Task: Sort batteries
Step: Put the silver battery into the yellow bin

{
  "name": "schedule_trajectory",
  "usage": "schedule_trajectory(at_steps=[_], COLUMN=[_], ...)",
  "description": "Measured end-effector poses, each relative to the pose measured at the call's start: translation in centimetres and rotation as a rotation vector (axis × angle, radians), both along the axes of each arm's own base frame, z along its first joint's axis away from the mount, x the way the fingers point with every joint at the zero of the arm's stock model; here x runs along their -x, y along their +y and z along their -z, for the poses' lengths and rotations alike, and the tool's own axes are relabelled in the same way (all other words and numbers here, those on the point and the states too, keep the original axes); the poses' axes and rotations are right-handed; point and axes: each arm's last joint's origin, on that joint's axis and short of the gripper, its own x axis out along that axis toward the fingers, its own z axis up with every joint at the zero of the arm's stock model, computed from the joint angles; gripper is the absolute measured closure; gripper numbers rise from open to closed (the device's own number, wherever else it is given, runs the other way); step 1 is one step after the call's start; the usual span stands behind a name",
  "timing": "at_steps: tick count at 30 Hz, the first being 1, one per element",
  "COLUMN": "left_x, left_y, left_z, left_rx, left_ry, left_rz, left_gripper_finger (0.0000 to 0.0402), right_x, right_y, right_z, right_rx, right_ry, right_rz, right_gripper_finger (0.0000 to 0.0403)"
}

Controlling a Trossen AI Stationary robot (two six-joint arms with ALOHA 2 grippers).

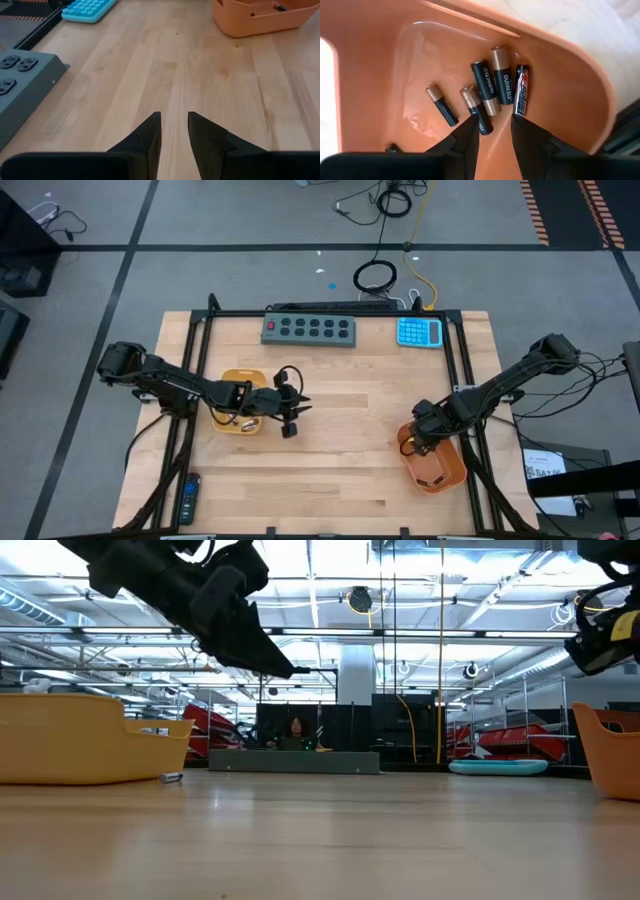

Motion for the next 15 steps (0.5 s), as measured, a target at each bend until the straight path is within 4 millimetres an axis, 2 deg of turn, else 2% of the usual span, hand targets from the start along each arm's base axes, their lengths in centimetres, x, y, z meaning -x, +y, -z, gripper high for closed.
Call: schedule_trajectory(at_steps=[7,15], left_x=[-0.1,-0.1], left_y=[0.0,0.0], left_z=[0.3,0.2], left_rx=[-0.02,-0.048], left_ry=[0.015,0.018], left_rz=[0.012,0.03], left_gripper_finger=[0.0294,0.0294], right_x=[-0.2,-2.3], right_y=[0.1,1.0], right_z=[2.2,3.3], right_rx=[0.112,0.175], right_ry=[0.22,0.232], right_rz=[-0.002,-0.039], right_gripper_finger=[0.0303,0.0309])
